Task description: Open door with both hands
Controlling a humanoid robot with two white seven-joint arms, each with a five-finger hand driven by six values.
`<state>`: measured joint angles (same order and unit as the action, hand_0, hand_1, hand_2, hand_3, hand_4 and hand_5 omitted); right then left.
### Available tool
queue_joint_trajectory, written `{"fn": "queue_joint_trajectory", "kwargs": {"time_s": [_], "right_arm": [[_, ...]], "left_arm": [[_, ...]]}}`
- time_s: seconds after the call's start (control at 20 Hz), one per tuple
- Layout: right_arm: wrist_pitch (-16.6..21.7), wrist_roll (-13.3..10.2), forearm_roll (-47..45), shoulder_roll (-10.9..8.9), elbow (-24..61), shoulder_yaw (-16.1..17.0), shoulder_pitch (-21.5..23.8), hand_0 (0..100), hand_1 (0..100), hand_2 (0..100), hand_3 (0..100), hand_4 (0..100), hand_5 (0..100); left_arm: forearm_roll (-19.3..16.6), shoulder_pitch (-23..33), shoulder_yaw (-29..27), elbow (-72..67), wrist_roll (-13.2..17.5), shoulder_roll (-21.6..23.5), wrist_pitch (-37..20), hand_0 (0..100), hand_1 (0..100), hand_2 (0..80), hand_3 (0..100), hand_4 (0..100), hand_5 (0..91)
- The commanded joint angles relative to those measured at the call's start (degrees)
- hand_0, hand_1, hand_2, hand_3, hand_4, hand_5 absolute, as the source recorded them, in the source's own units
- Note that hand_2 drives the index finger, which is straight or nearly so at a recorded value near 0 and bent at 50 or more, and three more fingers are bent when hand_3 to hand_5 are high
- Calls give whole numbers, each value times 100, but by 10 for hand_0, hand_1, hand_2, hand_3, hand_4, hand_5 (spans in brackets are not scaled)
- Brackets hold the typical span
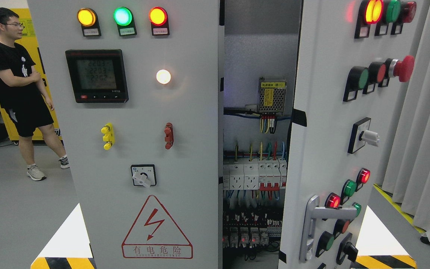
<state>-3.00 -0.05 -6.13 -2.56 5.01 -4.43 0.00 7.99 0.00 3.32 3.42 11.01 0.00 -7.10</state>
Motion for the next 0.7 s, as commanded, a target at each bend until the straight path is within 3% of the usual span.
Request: {"fn": "queue_joint_trajectory", "kwargs": {"time_s": [0.0,0.3,0.55,0.65], "right_arm": [[1,-4,7,-8,0,-23,150,0,500,40,0,0,0],[1,-4,7,-8,0,-76,150,0,500,40,0,0,0],[1,-4,-2,-8,0,-76,150,0,500,40,0,0,0],[1,-4,7,-8,0,-76,150,0,500,40,0,0,0]], "left_arm": [[-25,44,20,36,-11,79,-20,120,556,0,0,0,0],[36,-378,-41,89,-20,61,-299,120,556,0,0,0,0],[-7,-589,11,89,50,96,-2607,120,556,0,0,0,0],[-34,-633,29,115,374,105,-3287,120,556,0,0,0,0]]}}
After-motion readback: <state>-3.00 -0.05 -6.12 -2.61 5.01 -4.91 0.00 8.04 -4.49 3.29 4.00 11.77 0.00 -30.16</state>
